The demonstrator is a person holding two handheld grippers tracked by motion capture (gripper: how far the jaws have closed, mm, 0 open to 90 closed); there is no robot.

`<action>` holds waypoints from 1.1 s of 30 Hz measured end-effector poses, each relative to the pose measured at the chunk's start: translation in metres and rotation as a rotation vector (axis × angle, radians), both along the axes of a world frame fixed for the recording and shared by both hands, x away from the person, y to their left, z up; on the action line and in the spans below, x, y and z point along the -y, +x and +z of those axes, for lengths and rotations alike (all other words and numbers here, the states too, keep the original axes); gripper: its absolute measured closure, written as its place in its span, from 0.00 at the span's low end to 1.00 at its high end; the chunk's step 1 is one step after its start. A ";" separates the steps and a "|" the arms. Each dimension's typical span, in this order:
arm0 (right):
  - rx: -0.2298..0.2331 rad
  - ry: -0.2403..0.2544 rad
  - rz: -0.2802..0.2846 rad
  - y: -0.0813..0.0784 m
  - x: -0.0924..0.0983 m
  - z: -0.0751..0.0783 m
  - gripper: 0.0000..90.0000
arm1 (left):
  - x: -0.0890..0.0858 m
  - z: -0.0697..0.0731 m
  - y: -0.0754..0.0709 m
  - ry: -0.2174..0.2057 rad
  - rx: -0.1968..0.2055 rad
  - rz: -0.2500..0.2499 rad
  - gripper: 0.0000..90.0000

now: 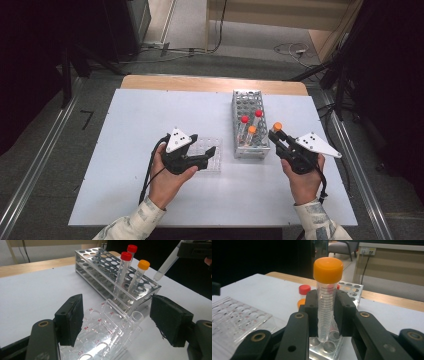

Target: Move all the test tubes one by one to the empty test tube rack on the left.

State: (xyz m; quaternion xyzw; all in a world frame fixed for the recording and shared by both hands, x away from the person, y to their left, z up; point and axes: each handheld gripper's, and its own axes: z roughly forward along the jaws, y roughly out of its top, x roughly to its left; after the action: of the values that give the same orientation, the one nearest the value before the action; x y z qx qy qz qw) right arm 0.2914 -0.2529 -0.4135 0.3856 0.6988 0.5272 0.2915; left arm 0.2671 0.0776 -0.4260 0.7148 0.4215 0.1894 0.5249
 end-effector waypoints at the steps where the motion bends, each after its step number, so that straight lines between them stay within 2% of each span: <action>1: -0.001 -0.001 0.006 -0.002 -0.001 0.000 0.80 | 0.000 0.000 0.000 0.000 -0.001 -0.001 0.31; 8: -0.032 -0.004 0.071 -0.014 -0.010 -0.005 0.80 | 0.000 0.002 -0.001 -0.005 0.003 0.000 0.31; 21: -0.082 -0.047 0.210 -0.030 -0.044 -0.022 0.80 | 0.002 0.006 -0.006 -0.015 0.019 -0.016 0.32; 27: -0.106 -0.058 0.262 -0.035 -0.057 -0.028 0.80 | 0.008 0.010 -0.011 -0.027 0.021 -0.048 0.34; 33: -0.114 -0.074 0.297 -0.039 -0.066 -0.032 0.80 | 0.018 0.013 -0.018 -0.039 0.031 -0.104 0.37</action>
State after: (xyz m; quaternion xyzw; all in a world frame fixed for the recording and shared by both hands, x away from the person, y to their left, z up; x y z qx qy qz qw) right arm 0.2527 -0.1866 -0.4458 0.2967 0.7823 0.5158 0.1842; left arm 0.2487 0.0597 -0.4128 0.7223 0.3795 0.1646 0.5542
